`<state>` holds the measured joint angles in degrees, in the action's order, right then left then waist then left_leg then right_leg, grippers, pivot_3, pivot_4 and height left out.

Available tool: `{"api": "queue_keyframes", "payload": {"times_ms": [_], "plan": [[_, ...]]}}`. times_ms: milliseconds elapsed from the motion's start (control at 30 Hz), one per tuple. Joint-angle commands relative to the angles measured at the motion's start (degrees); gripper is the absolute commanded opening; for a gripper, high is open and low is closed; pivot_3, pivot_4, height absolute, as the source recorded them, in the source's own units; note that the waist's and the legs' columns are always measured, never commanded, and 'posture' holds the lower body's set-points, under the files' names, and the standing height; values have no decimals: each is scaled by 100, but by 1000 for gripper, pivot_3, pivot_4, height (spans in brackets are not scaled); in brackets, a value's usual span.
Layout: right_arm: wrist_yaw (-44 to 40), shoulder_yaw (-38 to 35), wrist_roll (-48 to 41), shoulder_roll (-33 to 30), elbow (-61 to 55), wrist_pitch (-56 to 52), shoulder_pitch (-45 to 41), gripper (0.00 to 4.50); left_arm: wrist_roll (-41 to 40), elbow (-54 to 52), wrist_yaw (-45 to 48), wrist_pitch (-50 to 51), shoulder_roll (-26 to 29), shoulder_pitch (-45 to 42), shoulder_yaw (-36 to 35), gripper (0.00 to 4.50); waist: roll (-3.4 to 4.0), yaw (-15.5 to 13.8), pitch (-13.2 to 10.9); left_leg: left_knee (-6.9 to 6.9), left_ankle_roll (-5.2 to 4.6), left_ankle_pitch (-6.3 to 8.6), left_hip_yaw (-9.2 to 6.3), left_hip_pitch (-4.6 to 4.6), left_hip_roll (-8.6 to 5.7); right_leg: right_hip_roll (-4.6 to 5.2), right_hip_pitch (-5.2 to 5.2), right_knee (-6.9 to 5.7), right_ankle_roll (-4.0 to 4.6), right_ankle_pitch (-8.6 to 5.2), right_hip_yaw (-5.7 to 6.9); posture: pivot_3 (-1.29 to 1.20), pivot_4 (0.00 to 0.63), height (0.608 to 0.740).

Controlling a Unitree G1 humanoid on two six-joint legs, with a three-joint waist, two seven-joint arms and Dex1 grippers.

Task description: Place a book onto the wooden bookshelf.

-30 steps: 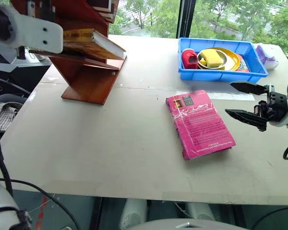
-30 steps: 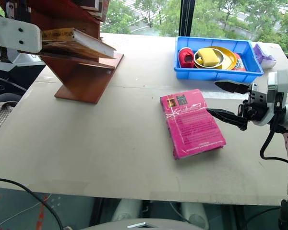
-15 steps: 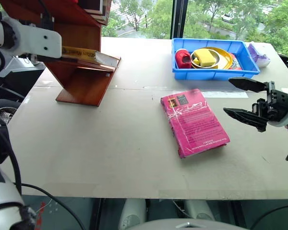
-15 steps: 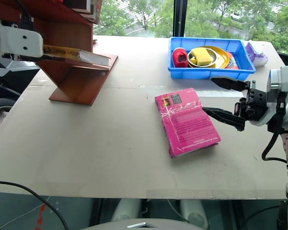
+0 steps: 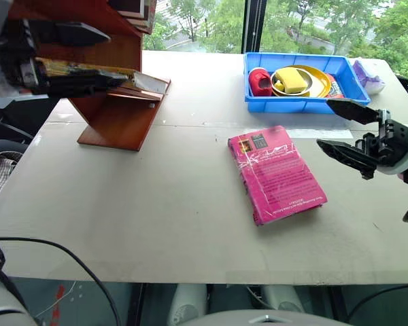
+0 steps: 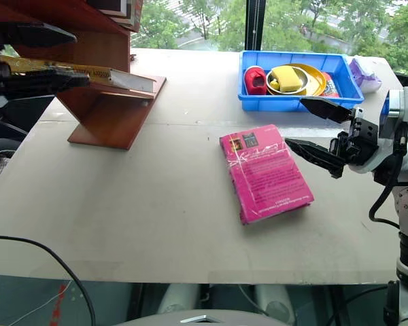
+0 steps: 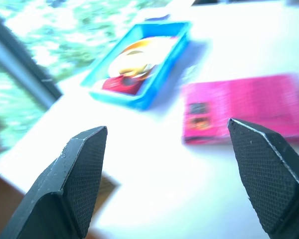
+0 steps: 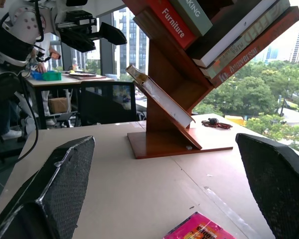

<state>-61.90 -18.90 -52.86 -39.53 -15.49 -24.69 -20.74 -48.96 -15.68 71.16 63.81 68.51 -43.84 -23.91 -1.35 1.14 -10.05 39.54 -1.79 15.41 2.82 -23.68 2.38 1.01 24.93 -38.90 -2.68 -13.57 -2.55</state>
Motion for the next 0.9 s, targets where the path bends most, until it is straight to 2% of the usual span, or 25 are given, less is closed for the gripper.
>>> {"api": "queue_keyframes", "payload": {"times_ms": [33,100,167,300,433,567,767,900], "plan": [[114,-231,-202,-13,-190,14,-83,4500,-1247,-1121,-1272,844,-1027,845,-647,3959,10,-13,4,1,0,0,0,15,0,1,-13,-6,1,-1,0,0,150,740],[232,-313,-310,-3,-263,-28,-41,4500,-1094,-1686,-1917,550,-1730,1639,-663,3959,11,-22,6,-2,5,-3,-6,32,0,0,-36,2,2,0,1,0,150,740],[380,-389,-429,-24,-392,-88,43,4500,-719,-2108,-2392,-162,-2581,2459,-536,3959,-2,-14,-1,-5,5,-3,-5,65,-3,0,-70,7,4,1,-3,0,150,740],[686,-579,-694,-68,-664,-273,195,4500,95,-2097,-2755,-1144,-3212,3320,-8,3959,-10,-38,5,-12,6,-2,-1,85,-8,3,-88,14,6,2,-8,0,150,740],[828,-832,-773,-242,-909,-436,624,4500,748,-1833,-2567,-1999,-3256,3999,440,3959,-6,-64,7,-15,6,-2,0,90,-14,5,-93,17,7,1,-8,0,150,740],[665,-1245,-522,-550,-962,-497,1571,4500,1252,-1444,-2163,-2774,-3018,4650,492,3959,-7,-67,8,-23,5,-1,1,89,-11,7,-100,40,7,0,-6,0,150,740],[82,-1924,509,-908,-652,-101,3200,4500,1573,-895,-1632,-3499,-2624,5529,116,3959,-6,-47,9,-33,3,0,4,88,-5,8,-105,68,26,-12,-6,0,150,740],[-258,-2057,1180,-1012,-237,365,3786,4500,1694,-784,-1560,-3760,-2564,5667,155,3959,-4,-49,10,-33,3,0,3,91,-2,8,-113,83,24,-14,-2,0,150,740]]}}
